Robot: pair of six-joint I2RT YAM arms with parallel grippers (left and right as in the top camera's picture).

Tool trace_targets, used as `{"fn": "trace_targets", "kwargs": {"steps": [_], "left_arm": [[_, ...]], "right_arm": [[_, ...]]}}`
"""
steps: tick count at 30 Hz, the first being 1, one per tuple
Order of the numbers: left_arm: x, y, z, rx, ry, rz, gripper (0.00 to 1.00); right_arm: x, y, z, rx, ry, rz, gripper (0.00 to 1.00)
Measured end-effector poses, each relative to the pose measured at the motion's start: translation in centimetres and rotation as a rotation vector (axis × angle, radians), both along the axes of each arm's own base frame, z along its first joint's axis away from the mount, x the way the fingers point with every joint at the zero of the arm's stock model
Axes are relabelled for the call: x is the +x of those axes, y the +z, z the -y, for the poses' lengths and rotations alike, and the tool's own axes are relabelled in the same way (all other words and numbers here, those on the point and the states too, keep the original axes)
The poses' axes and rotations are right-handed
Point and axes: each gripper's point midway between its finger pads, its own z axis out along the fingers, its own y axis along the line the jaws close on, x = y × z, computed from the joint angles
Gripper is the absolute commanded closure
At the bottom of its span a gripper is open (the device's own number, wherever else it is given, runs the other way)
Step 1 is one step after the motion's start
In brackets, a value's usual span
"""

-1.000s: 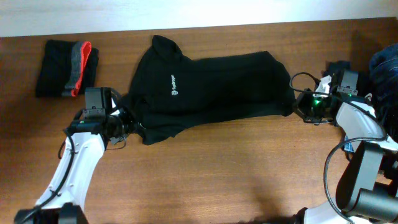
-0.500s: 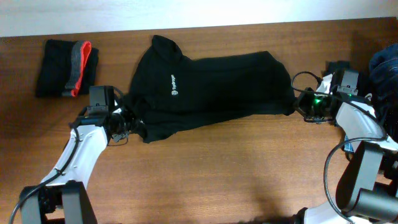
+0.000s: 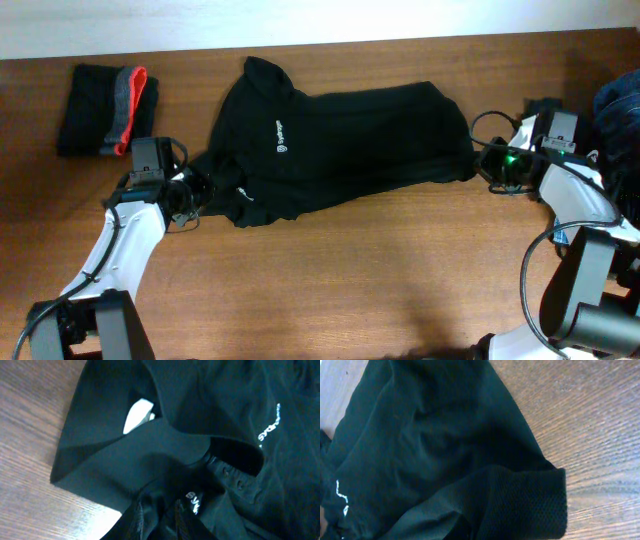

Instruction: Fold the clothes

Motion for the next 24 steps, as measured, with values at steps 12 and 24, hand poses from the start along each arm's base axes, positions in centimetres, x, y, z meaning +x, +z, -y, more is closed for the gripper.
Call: {"fn": "trace_targets", "kwargs": {"steps": [12,24], "left_arm": [[-2.6,-0.2,3.0,-0.11,-0.192,-0.06,0.75],[-6.0,0.8,6.0,-0.193,-0.503,-0.052,0.74]], "right_arm": [[0.9,0.0,-1.1,-0.057,0.026,0.018,0.69],[1.2,-1.2,-0.8,-0.068,0.02,0.003,0.42]]}}
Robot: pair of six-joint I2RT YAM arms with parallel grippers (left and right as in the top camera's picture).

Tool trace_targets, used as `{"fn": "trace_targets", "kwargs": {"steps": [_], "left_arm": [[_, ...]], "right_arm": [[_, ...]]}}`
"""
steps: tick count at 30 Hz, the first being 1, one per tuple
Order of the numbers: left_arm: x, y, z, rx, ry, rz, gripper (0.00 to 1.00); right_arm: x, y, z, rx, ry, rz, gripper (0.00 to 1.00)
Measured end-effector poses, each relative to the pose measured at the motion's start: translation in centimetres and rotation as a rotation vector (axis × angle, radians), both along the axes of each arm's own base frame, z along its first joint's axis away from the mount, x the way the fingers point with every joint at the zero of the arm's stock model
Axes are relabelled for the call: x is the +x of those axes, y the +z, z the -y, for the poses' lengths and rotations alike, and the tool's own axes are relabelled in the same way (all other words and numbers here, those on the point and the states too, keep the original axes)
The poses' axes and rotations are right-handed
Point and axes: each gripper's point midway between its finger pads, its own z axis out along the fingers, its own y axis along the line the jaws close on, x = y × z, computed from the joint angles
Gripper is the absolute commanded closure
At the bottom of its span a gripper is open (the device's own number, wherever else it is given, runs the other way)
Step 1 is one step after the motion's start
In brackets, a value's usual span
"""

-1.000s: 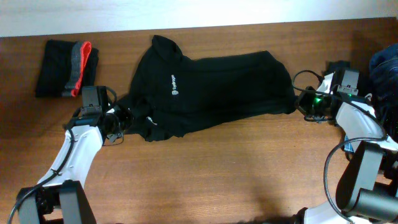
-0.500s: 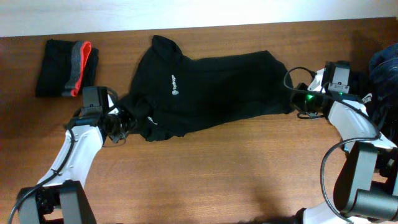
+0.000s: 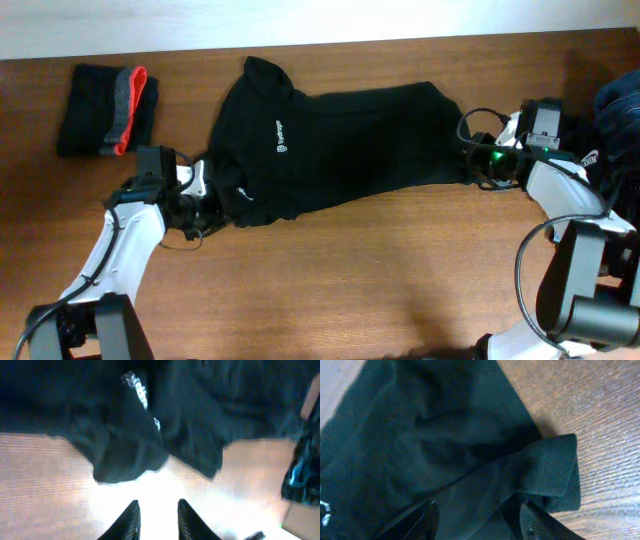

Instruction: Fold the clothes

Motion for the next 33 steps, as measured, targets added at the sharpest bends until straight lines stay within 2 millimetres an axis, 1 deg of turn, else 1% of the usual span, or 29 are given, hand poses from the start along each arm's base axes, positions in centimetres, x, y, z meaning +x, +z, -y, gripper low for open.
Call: {"fn": "trace_targets", "kwargs": {"steps": [3,11,15,19,22,26,27,29,30,31,33], "left_arm": [[-1.0,0.5,0.9,0.004,-0.085,0.022,0.74],[-2.0,2.4,4.5,0.037,-0.314,0.165,0.74],[-2.3,2.2,6.0,0.094,-0.393,0.205,0.71],[-1.9,2.0,7.4,0.158,-0.457,0.266,0.71],[-1.6,1.9,7.9,0.204,-0.48,0.296,0.71],[-1.9,1.5,8.3,0.269,-0.508,0.305,0.7],[-1.9,1.4,8.3,0.285,-0.514,0.306,0.66],[-2.0,1.2,8.4,0.324,-0.526,0.313,0.51],[-2.0,1.1,8.4,0.343,-0.529,0.315,0.47],[-1.9,1.0,8.3,0.363,-0.527,0.315,0.44],[-1.8,0.9,8.2,0.395,-0.521,0.318,0.43]], "right_arm": [[-0.1,-0.4,-0.2,0.002,0.02,-0.009,0.42],[-1.6,-0.3,-1.3,-0.016,0.164,-0.055,0.43],[-1.5,0.0,-2.1,-0.039,0.24,-0.041,0.43],[-1.5,0.0,-3.1,-0.051,0.294,-0.03,0.42],[-1.4,0.0,-3.7,-0.056,0.321,-0.024,0.42],[-1.5,0.0,-4.3,-0.06,0.346,-0.024,0.4],[-1.5,0.0,-4.4,-0.06,0.349,-0.025,0.4],[-1.6,0.0,-4.5,-0.06,0.353,-0.027,0.39],[-1.6,0.0,-4.5,-0.06,0.354,-0.027,0.38],[-1.6,0.0,-4.5,-0.061,0.355,-0.027,0.38],[-1.6,0.0,-4.5,-0.061,0.355,-0.026,0.36]]}}
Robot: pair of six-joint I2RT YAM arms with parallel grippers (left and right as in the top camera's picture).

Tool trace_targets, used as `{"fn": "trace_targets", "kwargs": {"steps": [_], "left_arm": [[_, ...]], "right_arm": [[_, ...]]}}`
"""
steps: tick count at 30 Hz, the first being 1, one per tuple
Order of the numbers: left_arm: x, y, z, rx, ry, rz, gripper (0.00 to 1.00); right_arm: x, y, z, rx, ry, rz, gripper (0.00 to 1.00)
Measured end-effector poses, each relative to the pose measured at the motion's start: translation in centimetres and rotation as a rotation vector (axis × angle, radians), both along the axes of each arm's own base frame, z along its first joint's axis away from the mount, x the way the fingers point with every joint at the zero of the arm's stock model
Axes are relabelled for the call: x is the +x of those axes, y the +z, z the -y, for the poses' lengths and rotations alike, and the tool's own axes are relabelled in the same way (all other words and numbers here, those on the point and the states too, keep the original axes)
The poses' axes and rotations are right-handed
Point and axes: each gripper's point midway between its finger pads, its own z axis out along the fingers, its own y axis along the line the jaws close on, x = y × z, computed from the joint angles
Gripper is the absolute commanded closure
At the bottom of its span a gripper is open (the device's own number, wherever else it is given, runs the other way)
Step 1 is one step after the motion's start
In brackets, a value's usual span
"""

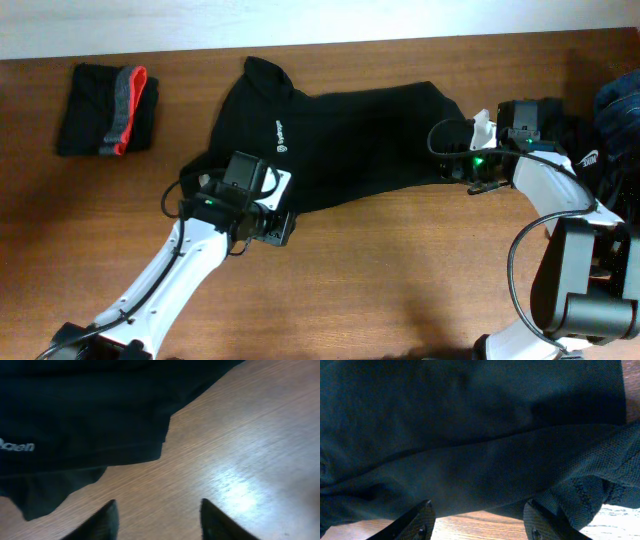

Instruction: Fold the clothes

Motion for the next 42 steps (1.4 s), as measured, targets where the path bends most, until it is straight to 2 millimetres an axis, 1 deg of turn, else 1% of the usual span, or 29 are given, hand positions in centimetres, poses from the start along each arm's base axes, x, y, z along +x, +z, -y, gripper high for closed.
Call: {"fn": "trace_targets", "kwargs": {"steps": [2,5,7,11,16,21,27,28,30,32,34,37,42], "left_arm": [[0.1,-0.1,0.0,0.016,0.02,0.008,0.44],[0.4,-0.3,-0.1,0.017,0.085,-0.004,0.52],[0.4,-0.8,-0.2,0.014,0.144,-0.032,0.54],[0.4,-2.2,-0.1,-0.002,0.252,-0.095,0.54],[0.8,-3.3,0.5,-0.048,0.351,-0.149,0.54],[2.0,-3.7,1.3,-0.107,0.439,-0.155,0.55],[2.6,-4.6,1.7,-0.137,0.509,-0.178,0.55],[2.7,-4.7,1.8,-0.14,0.513,-0.178,0.57],[3.0,-4.6,1.9,-0.154,0.524,-0.172,0.67],[3.6,-4.3,2.3,-0.178,0.524,-0.155,0.75],[4.0,-4.0,2.6,-0.201,0.521,-0.143,0.8],[4.6,-3.5,3.2,-0.236,0.509,-0.125,0.82],[4.7,-3.4,3.4,-0.249,0.504,-0.121,0.84]], "right_arm": [[0.0,0.0,0.0,0.0,0.0,0.0,0.36],[0.0,0.0,0.0,0.0,0.0,0.002,0.35],[0.1,0.1,0.0,-0.001,0.001,0.006,0.35],[0.2,0.1,0.0,-0.002,0.0,0.009,0.34],[0.2,0.1,0.0,-0.003,0.003,0.012,0.34],[0.2,0.1,0.0,-0.004,0.005,0.013,0.32],[0.2,0.1,0.0,-0.005,0.006,0.013,0.3],[0.2,0.1,0.0,-0.005,0.006,0.013,0.3],[0.2,0.1,0.0,-0.005,0.006,0.013,0.3],[0.2,0.1,0.0,-0.005,0.006,0.013,0.3],[0.2,0.1,0.0,-0.005,0.007,0.013,0.3],[0.2,0.1,0.0,-0.004,0.007,0.01,0.3],[0.0,0.0,0.0,-0.003,0.007,0.004,0.29]]}}
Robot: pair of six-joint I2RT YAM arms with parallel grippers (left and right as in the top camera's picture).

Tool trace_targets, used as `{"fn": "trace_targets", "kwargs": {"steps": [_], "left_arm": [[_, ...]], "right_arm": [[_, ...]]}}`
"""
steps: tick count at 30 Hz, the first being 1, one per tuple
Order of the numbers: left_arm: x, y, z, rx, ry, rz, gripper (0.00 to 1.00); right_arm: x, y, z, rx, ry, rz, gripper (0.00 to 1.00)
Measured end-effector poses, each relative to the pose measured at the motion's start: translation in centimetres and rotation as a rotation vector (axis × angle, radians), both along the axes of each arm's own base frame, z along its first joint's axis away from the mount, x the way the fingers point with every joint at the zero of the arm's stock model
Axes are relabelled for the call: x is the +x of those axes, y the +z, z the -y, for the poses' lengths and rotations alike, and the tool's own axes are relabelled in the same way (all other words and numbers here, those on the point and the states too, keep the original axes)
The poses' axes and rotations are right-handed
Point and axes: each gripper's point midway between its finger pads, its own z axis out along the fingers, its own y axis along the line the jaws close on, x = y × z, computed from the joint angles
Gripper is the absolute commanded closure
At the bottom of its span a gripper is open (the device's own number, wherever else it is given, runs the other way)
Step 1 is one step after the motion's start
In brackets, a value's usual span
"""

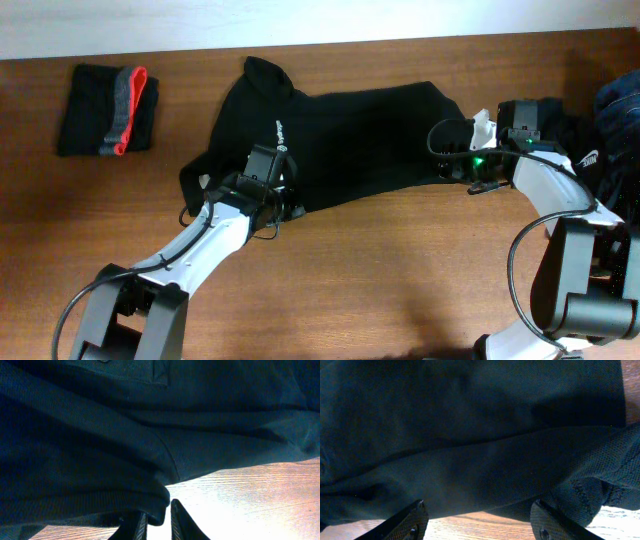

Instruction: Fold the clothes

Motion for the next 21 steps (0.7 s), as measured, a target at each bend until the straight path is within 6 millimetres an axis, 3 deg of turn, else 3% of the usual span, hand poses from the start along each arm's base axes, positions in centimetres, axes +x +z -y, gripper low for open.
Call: {"fn": "trace_targets", "kwargs": {"steps": [5,14,21], "left_arm": [[0.8,0.3,-0.4,-0.01,0.018,0.021,0.84],[4.7,2.1,-2.1,-0.053,0.092,0.15,0.82],[4.9,2.2,-2.4,-0.061,0.1,0.154,0.79]], "right_arm": [[-0.2,-0.1,0.0,0.001,0.0,-0.008,0.29],[-0.3,-0.1,-0.1,0.003,0.0,-0.013,0.28],[-0.5,-0.2,-0.1,0.004,0.0,-0.022,0.25]]}}
